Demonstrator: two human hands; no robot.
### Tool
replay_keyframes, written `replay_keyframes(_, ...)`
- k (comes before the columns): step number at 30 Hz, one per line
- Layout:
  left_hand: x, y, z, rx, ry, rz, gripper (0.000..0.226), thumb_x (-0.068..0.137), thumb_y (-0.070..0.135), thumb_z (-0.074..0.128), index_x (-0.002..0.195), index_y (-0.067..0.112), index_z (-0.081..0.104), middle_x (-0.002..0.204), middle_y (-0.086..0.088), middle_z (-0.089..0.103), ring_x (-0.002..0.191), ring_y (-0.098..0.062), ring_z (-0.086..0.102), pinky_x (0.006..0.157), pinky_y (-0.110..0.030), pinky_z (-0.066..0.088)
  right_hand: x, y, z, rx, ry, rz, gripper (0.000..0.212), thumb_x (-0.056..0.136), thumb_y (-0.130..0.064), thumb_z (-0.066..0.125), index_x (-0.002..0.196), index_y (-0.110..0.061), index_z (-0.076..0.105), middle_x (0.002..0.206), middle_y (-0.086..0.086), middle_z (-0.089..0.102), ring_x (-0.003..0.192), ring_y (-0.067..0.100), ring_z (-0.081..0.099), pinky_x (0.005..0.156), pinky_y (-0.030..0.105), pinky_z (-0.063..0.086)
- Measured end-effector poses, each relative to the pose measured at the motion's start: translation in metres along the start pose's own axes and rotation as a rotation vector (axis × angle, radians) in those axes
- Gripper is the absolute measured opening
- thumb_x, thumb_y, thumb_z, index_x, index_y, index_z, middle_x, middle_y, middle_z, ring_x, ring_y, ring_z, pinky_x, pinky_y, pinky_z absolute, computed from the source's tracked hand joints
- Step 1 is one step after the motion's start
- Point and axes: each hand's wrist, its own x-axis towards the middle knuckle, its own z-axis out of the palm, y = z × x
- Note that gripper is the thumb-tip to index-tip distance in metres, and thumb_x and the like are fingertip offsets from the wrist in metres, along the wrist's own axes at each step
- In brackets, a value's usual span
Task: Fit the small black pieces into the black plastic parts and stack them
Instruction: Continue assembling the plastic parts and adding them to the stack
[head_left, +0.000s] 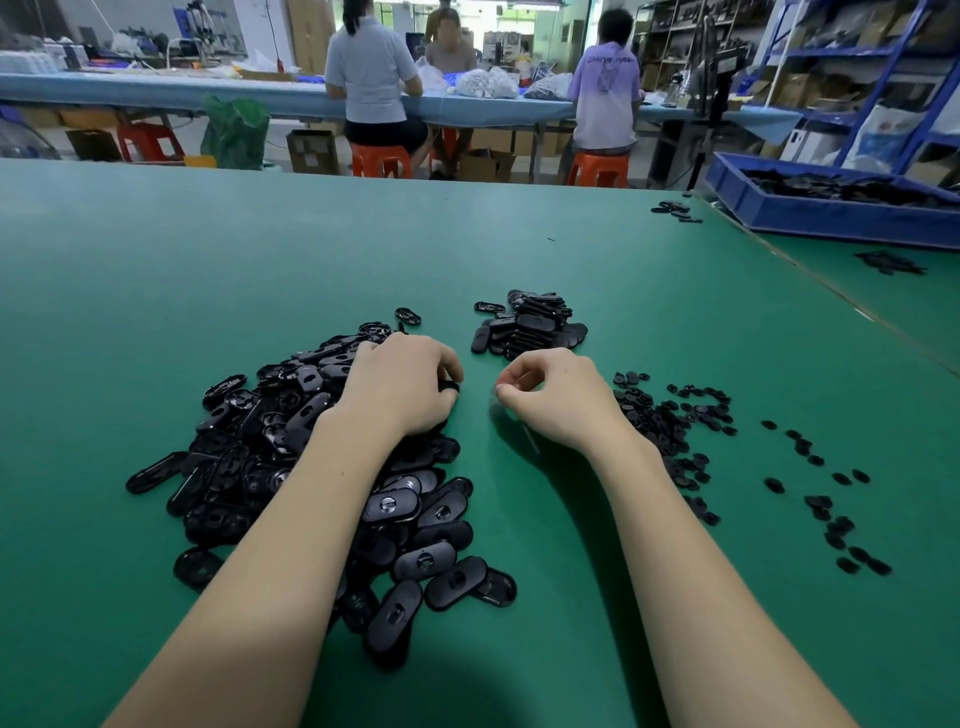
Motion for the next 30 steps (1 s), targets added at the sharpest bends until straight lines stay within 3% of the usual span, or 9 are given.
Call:
replay_keyframes(7,0.000,0.005,-0.006,-0.089,0.125,0.018,0.019,0.084,0.037,0.062,0.101,0.036,0.070,0.095,0.016,0.071,0.100,-0.014,0.062,0.092,-0.033,0.042,-0.002,0.000,-0.003,0.070,0.018,0.002,0.006,0.086,-0.033,0.067,0.085,-0.033,0.073,0.080,-0.018,0.068,0.081,-0.002,0.061,0.071,0.026,0.046)
replay_keyframes(12,0.002,0.015,-0.013,-0.385,0.173,0.061,0.014,0.081,0.036,0.066,0.094,0.037,0.071,0.090,0.021,0.071,0.089,-0.002,0.064,0.082,-0.028,0.050,-0.003,-0.001,-0.011,0.294,0.007,0.015,0.017,0.086,-0.029,0.073,0.101,-0.037,0.068,0.085,-0.013,0.073,0.065,-0.005,0.062,0.062,0.015,0.046)
replay_keyframes(15,0.003,0.023,-0.013,-0.549,0.145,0.106,0.013,0.081,0.028,0.069,0.092,0.033,0.072,0.087,0.016,0.073,0.086,0.001,0.068,0.082,-0.022,0.053,-0.004,-0.002,-0.017,0.391,-0.047,-0.010,0.024,0.085,-0.028,0.080,0.104,-0.036,0.068,0.091,-0.011,0.076,0.076,0.007,0.069,0.075,0.026,0.056)
replay_keyframes(20,0.002,0.030,-0.010,-0.632,0.122,0.131,0.020,0.080,0.028,0.077,0.097,0.033,0.068,0.086,0.012,0.071,0.071,0.001,0.067,0.069,-0.009,0.049,-0.006,-0.002,-0.019,0.397,0.040,-0.037,0.014,0.088,-0.019,0.073,0.088,-0.033,0.072,0.066,-0.015,0.067,0.055,0.004,0.060,0.050,0.009,0.039)
replay_keyframes(23,0.001,0.029,-0.010,-0.651,0.078,0.121,0.018,0.085,0.026,0.074,0.102,0.031,0.069,0.090,0.012,0.071,0.067,0.006,0.065,0.067,-0.002,0.044,-0.005,0.000,-0.024,0.402,-0.003,-0.004,0.010,0.089,-0.017,0.073,0.089,-0.027,0.074,0.068,-0.010,0.071,0.054,0.006,0.061,0.048,0.009,0.038)
replay_keyframes(26,0.001,0.028,-0.009,-0.621,0.009,0.094,0.012,0.090,0.031,0.069,0.102,0.032,0.070,0.091,0.016,0.071,0.071,0.009,0.063,0.065,-0.002,0.043,-0.006,0.003,-0.027,0.450,-0.073,0.006,0.011,0.089,-0.015,0.074,0.089,-0.026,0.074,0.074,-0.002,0.074,0.055,0.007,0.061,0.048,0.010,0.039)
replay_keyframes(30,0.000,0.026,-0.007,-0.636,-0.049,0.095,0.007,0.087,0.032,0.073,0.094,0.034,0.072,0.084,0.016,0.073,0.072,0.004,0.068,0.070,-0.010,0.049,-0.006,0.005,-0.027,0.476,-0.088,-0.027,0.019,0.088,-0.006,0.074,0.086,-0.025,0.077,0.070,-0.005,0.070,0.055,0.007,0.059,0.051,0.010,0.041)
